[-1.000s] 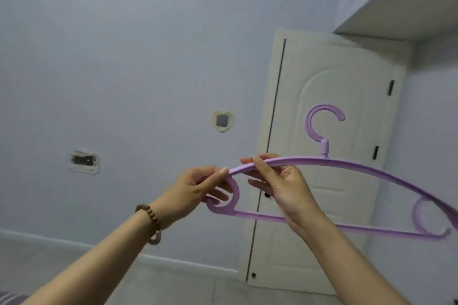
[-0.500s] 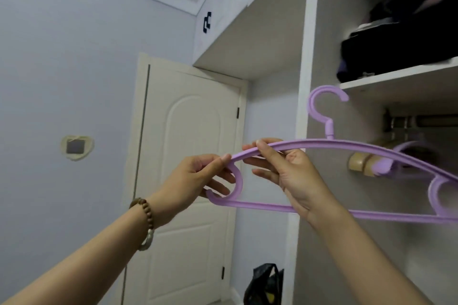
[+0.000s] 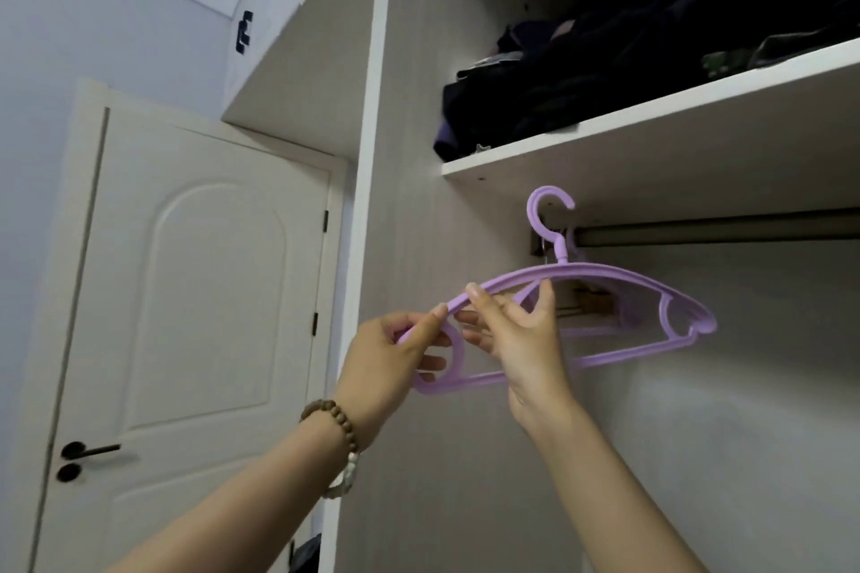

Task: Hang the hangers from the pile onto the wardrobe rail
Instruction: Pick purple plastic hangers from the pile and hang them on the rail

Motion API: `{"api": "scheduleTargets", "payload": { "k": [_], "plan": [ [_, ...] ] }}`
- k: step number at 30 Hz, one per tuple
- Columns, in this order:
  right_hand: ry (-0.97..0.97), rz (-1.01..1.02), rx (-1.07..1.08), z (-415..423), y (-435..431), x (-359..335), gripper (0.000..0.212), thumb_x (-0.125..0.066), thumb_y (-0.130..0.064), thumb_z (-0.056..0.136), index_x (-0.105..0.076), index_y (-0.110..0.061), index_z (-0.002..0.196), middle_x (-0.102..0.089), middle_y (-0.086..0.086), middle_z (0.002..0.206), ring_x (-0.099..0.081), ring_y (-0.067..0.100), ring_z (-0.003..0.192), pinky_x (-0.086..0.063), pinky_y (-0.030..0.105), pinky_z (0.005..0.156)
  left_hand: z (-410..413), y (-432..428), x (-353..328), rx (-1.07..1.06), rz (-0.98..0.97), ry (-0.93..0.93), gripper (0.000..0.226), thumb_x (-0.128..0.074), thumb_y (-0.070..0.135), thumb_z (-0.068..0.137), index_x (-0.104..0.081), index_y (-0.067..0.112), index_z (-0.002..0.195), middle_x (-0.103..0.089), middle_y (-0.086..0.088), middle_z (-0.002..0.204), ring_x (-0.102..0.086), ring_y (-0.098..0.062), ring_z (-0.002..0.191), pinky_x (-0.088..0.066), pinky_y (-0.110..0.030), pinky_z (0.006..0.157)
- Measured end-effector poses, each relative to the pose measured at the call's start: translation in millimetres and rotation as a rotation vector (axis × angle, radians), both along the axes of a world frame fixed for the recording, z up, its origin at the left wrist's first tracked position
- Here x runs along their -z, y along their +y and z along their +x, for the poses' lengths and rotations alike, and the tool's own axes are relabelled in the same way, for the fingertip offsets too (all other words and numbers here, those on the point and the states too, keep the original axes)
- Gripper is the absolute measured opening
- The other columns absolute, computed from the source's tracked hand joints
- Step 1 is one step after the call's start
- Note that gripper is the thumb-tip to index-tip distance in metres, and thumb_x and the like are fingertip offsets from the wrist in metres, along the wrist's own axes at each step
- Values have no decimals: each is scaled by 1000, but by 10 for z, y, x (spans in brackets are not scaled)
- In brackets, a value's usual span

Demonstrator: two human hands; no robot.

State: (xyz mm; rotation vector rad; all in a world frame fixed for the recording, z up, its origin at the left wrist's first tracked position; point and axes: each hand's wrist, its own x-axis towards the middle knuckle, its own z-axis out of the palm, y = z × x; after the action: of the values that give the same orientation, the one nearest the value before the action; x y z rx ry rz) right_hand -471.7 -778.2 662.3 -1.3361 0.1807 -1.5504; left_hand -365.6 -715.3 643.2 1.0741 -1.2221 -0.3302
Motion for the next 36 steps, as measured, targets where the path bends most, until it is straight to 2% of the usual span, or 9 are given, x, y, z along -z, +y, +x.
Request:
{"api": "scheduleTargets", "payload": {
  "k": [6,11,15,17,20,24,29,32,36],
  "plan": [
    [46,44,132,-218,-476,-76,94,-64,-9,87,5,-21,150,-67,3,74,-56,3,45,-46,19,48,-317,-459,-86,9,-20,-17,35,-58,37,87,-72,5,88,-74,-8,83,-66,-11,60,-51,-17,53],
    [53,74,123,-344,-867,-294,88,-59,-5,89,1,-23,151,-66,7,89,-54,1,40,-50,21,46,-439,-737,-172,106,23,-43,22,-55,29,91,-68,12,87,-70,-8,85,-60,-14,67,-49,-21,63],
    [46,81,100,-472,-1213,-438,82,-59,-4,89,-8,-20,151,-68,8,91,-58,3,46,-55,22,53,-453,-858,-278,139,34,-166,9,-56,18,92,-64,21,90,-64,-4,82,-56,-7,63,-44,-12,59],
    [35,103,63,-519,-1367,-499,75,-58,-3,89,-15,-15,149,-67,6,85,-57,8,51,-54,20,50,-455,-950,-334,145,56,-165,8,-58,19,91,-64,21,95,-66,-5,85,-58,-7,63,-47,-18,64],
    [34,136,28,-560,-1579,-542,65,-57,-3,90,-25,-10,145,-66,6,84,-58,15,64,-54,22,53,-492,-1118,-387,153,103,-190,20,-57,22,91,-64,12,107,-67,-10,89,-62,-15,68,-49,-21,65],
    [36,180,1,-624,-1822,-558,57,-56,-2,90,-31,-7,142,-65,7,86,-62,17,73,-55,27,65,-561,-1305,-457,185,131,-154,32,-57,19,91,-59,2,118,-62,-17,89,-61,-22,72,-52,-14,52],
    [89,228,-44,-658,-2075,-530,32,-56,-3,91,-46,0,121,-61,8,79,-65,12,57,-55,22,49,-589,-1551,-462,147,137,-108,41,-63,18,87,-54,1,123,-60,-5,69,-60,-15,61,-60,-34,74],
    [116,259,-31,-648,-2187,-479,23,-57,-4,90,-48,-3,111,-61,8,71,-63,8,46,-51,20,44,-567,-1671,-407,107,151,-93,40,-66,19,85,-57,2,120,-58,-5,63,-62,-23,66,-56,-45,84],
    [201,255,66,-667,-2265,-410,47,-66,-11,85,-47,2,126,-63,8,82,-61,14,63,-51,19,45,-552,-1751,-330,69,164,-116,42,-67,21,84,-57,5,121,-64,-11,77,-64,-25,71,-58,-34,71]
  ]
}}
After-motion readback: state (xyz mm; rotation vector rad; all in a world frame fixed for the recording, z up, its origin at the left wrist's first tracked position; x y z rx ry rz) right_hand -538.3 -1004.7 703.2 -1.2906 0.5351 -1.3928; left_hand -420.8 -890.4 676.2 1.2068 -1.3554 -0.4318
